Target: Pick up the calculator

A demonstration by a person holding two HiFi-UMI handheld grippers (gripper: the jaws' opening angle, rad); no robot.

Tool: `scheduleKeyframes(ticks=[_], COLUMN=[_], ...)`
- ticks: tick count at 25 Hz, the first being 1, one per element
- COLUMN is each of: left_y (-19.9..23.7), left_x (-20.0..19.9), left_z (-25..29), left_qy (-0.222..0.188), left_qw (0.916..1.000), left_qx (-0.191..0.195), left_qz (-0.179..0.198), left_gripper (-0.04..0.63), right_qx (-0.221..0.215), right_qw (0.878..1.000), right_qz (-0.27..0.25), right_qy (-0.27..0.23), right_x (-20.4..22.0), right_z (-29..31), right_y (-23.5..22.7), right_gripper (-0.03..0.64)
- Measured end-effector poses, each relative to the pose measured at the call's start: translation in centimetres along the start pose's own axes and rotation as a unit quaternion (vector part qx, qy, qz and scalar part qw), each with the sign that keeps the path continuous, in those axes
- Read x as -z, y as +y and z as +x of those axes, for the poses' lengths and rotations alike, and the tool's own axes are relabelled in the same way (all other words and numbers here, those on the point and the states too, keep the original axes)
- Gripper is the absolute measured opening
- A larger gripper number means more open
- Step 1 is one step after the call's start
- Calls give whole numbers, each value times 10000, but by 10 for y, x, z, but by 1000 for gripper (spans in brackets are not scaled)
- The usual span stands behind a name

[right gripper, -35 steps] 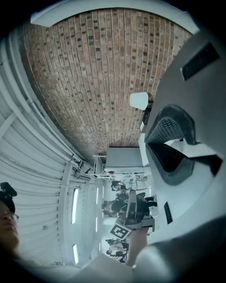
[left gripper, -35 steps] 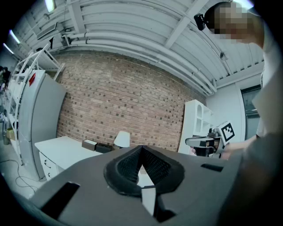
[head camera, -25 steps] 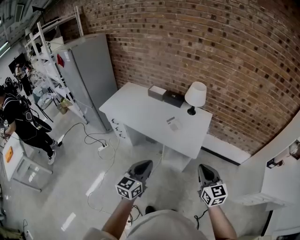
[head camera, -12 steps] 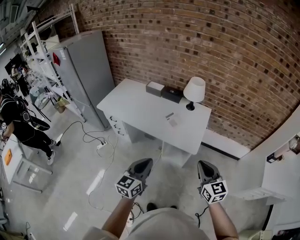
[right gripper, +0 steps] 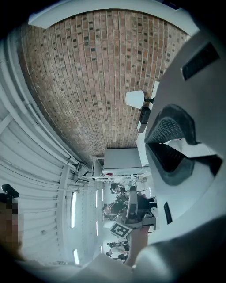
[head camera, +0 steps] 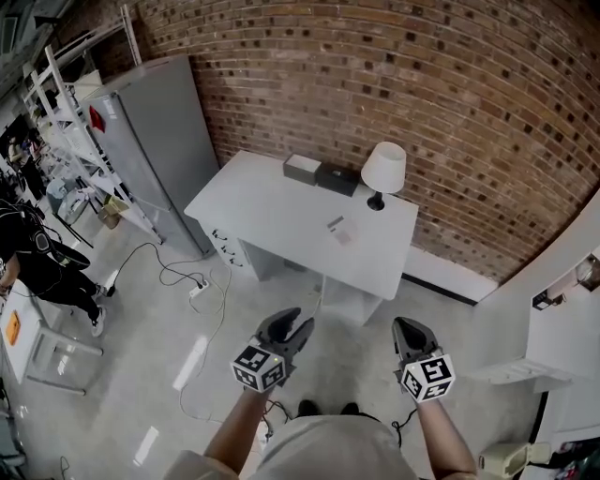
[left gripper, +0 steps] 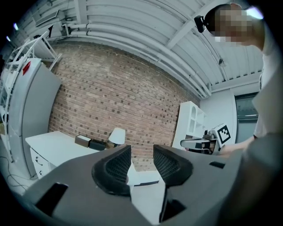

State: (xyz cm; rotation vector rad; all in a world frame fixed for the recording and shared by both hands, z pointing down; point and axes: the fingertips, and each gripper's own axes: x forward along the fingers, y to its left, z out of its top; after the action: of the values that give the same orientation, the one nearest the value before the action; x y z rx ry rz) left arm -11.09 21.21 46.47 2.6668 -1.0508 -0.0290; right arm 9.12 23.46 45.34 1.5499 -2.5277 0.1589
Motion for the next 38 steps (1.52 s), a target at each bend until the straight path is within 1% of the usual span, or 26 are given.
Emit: scheduleKeyframes(ticks=[7, 11, 17, 21, 26, 38], left_y=[12, 21, 40, 55, 80, 131], left_x=[5, 6, 5, 9, 9, 7], left_z=[-3, -1, 20, 44, 84, 206], left_qy=[73, 116, 145, 205, 256, 436], left_qw=[9998, 9997, 9996, 9995, 9993, 9978], left_qx=[203, 216, 194, 136, 1, -359], left_qz=[-24, -32, -151, -200, -259, -341], left_gripper=[199, 227, 225, 225, 229, 239], right_qx=[202, 273, 292, 222, 74, -343], right_qw=[9998, 9996, 9995, 9996, 9996, 9981], right_qz=[-37, 0, 2, 70, 100, 183], right_qy=[-20, -1, 89, 156, 242, 477], right_x=[5, 7, 10, 19, 21, 25], right_z=[8, 14, 36, 62, 102, 195], right_y=[10, 9, -7, -29, -61, -174], right_gripper=[12, 12, 12, 12, 12, 12])
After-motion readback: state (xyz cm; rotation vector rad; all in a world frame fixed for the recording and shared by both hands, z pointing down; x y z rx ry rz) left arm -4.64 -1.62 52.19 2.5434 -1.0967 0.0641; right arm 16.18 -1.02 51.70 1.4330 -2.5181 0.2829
